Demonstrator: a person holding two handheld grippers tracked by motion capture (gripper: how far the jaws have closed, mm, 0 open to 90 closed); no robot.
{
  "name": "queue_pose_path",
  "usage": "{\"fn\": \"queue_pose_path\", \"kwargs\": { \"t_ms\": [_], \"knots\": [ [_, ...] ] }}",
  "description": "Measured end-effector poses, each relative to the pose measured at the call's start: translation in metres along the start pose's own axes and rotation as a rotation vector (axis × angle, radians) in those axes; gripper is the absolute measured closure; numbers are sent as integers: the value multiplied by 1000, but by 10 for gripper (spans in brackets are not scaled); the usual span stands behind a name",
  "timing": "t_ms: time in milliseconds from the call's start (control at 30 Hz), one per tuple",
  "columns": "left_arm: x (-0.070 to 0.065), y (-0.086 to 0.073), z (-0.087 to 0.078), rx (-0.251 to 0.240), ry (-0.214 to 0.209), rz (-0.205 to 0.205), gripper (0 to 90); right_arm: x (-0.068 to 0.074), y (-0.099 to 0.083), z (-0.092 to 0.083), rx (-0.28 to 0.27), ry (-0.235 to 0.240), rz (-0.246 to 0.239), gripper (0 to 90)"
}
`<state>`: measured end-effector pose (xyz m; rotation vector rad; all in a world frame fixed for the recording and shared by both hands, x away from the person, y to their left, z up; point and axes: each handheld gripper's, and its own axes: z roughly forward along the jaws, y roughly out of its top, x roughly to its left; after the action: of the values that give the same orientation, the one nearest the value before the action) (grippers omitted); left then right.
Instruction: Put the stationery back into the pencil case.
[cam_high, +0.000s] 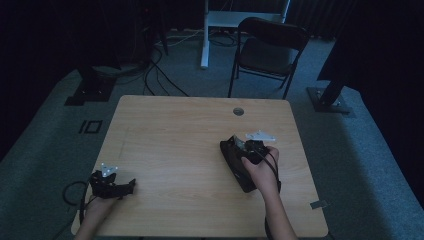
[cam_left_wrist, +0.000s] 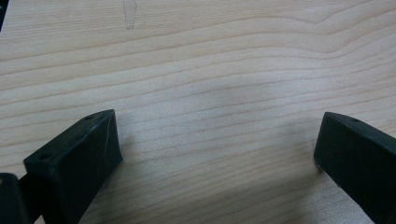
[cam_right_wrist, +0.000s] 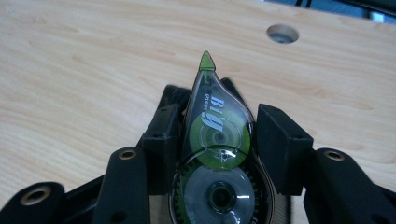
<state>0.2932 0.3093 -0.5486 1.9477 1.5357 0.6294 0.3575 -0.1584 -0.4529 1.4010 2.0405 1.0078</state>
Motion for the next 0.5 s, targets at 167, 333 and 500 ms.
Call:
{"fn": "queue_pose_path", "kwargs": {
  "t_ms": [167,333,500],
  "knots": [
    [0,0,0,0,0,0,6,4,-4,5,27,-6,-11,505],
    [0,0,0,0,0,0,6,6,-8,11,56,-6,-23,505],
    [0,0,0,0,0,0,6,7,-11,19,93,-8,-28,505]
  ]
}}
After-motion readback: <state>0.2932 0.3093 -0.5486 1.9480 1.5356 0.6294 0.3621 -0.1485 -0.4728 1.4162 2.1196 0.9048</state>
